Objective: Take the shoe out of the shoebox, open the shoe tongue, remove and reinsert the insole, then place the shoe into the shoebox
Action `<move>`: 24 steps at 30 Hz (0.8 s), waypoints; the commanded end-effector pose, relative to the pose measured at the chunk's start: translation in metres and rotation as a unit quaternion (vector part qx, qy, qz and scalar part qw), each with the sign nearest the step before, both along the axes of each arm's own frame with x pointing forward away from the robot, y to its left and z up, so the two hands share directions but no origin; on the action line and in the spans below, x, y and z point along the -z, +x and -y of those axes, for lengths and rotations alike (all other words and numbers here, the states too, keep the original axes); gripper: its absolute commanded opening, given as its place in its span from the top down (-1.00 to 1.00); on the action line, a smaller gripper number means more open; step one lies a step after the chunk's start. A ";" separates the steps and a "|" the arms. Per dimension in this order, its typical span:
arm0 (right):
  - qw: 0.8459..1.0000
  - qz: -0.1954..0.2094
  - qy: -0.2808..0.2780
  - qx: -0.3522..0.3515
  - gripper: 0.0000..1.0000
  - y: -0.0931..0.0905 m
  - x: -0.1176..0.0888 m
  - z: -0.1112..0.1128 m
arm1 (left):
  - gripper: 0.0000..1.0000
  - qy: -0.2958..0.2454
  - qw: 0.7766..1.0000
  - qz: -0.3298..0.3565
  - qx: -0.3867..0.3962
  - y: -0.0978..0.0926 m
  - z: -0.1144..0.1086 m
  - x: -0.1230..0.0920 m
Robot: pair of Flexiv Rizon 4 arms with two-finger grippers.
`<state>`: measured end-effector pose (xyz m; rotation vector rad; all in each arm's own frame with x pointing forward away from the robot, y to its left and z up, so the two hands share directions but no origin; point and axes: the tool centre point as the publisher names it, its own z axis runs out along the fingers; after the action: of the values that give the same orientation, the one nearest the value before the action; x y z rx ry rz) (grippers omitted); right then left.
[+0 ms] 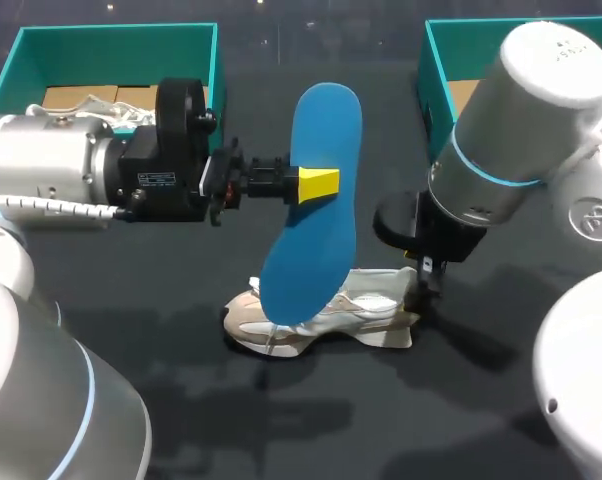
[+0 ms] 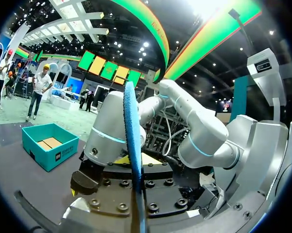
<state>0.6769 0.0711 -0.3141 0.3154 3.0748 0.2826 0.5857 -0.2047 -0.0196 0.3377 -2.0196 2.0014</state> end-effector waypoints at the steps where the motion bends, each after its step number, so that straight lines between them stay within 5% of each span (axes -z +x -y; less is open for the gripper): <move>1: 0.994 -0.024 -0.104 0.005 -1.00 0.002 -0.003 -0.003 | 1.00 -0.001 1.000 0.000 -0.001 -0.001 0.000 0.001; 24: 0.998 -0.019 -0.054 -0.008 -1.00 0.028 -0.004 -0.047 | 1.00 -0.001 1.000 0.000 -0.001 -0.001 0.000 0.001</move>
<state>0.7031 0.1133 -0.3049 0.2931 3.1136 0.1230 0.5857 -0.2047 -0.0196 0.3376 -2.0195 2.0016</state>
